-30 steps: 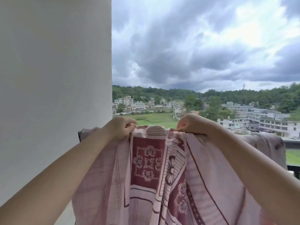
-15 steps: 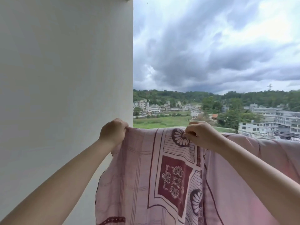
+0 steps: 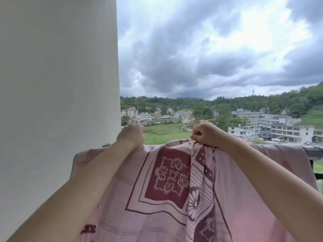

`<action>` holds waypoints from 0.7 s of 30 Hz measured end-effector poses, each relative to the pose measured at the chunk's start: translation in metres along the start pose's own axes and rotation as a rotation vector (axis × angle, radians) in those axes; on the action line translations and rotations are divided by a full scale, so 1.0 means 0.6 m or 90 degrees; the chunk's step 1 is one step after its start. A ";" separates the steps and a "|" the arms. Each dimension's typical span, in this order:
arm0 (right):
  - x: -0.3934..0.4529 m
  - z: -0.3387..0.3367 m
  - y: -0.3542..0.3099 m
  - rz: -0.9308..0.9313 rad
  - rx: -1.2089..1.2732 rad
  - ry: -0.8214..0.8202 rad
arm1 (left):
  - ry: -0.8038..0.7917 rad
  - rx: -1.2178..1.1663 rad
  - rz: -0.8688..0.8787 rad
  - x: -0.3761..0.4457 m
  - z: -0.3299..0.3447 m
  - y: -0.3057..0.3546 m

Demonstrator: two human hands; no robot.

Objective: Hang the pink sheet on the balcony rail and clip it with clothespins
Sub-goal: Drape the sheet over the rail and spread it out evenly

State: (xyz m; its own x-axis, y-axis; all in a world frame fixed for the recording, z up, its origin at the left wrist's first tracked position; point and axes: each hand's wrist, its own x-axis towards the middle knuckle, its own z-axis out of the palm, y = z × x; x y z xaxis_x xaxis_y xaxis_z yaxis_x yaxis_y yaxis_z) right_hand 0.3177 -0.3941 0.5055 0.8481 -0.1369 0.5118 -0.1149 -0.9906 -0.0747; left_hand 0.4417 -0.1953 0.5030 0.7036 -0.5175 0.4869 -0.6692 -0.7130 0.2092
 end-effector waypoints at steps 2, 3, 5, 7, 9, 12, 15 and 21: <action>-0.008 -0.006 0.006 0.028 0.095 0.070 | 0.101 -0.110 0.119 -0.038 0.004 0.049; -0.011 -0.010 0.008 0.043 0.144 0.135 | 0.088 -0.155 0.186 -0.063 0.005 0.075; -0.025 -0.020 0.008 0.092 0.258 0.318 | 0.017 -0.169 0.299 -0.098 0.018 0.124; -0.054 -0.030 0.015 0.089 0.273 0.516 | -0.005 -0.048 0.347 -0.109 0.045 0.157; -0.104 -0.032 0.033 0.001 0.164 0.633 | 0.039 0.066 0.345 -0.106 0.067 0.174; -0.202 -0.001 0.093 -0.013 -0.063 0.629 | 0.076 0.073 0.323 -0.103 0.070 0.197; -0.298 0.036 0.148 0.204 -0.141 0.528 | 0.075 0.102 0.303 -0.104 0.065 0.235; -0.386 0.078 0.179 0.517 0.232 0.212 | 0.076 0.126 0.269 -0.118 0.078 0.284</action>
State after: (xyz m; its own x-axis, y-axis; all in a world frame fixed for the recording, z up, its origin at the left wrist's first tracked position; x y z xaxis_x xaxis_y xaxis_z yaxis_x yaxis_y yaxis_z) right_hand 0.1333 -0.4684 0.3388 0.3828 -0.8330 0.3995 -0.3889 -0.5376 -0.7482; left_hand 0.2890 -0.3023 0.4644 0.3393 -0.7318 0.5910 -0.8245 -0.5338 -0.1876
